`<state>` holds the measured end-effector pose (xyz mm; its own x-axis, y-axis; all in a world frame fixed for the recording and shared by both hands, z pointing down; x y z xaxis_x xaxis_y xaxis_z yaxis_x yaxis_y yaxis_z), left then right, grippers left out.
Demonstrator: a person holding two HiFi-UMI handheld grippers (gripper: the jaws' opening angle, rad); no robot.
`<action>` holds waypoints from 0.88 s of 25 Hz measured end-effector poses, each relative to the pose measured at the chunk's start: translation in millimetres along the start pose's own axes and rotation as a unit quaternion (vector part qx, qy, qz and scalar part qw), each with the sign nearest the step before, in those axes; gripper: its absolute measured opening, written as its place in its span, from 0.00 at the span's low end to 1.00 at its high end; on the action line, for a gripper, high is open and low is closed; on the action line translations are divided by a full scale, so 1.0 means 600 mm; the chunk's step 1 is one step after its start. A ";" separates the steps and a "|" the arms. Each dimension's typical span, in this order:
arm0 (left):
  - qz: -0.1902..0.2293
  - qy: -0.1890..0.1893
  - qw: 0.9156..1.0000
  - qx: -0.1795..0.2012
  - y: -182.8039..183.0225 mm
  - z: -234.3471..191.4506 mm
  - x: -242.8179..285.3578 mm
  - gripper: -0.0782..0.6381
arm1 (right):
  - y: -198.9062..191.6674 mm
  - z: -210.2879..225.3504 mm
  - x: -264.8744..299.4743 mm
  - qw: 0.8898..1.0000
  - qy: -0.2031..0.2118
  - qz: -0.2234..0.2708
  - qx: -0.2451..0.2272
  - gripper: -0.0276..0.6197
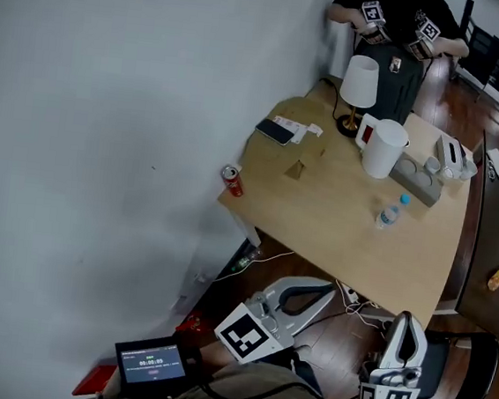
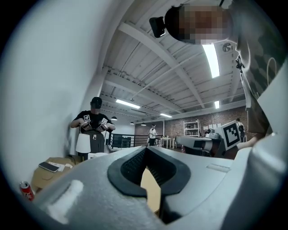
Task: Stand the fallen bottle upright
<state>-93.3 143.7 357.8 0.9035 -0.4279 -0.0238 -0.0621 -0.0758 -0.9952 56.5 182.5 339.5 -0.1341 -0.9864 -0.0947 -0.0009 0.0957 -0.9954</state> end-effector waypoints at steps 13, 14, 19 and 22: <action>0.024 0.012 1.000 0.001 0.013 -0.029 -0.039 0.12 | -0.003 -0.050 0.019 0.999 0.035 -0.011 -0.036 0.05; 0.022 0.011 1.000 0.002 0.011 -0.028 -0.040 0.12 | -0.001 -0.047 0.017 0.999 0.030 -0.010 -0.036 0.04; 0.024 0.008 1.000 -0.004 0.013 -0.017 -0.039 0.12 | 0.006 -0.034 0.005 0.999 0.005 -0.012 -0.033 0.05; 0.028 0.005 1.000 -0.002 0.017 -0.014 -0.037 0.12 | 0.007 -0.033 0.002 0.999 0.004 -0.011 -0.031 0.05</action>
<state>-117.7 144.7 348.9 0.8943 -0.4405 -0.0789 -0.1143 -0.0544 -0.9920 36.5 184.2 335.8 -0.1409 -0.9873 -0.0733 -0.0649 0.0831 -0.9944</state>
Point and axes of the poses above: the fingertips, and each gripper's own axes: x forward along the fingers, z to its right, y out of its top, the point moved 1 cm from there along -x, backward along the fingers, and after that the axes turned 8 degrees about -y, right-handed, at the moved point
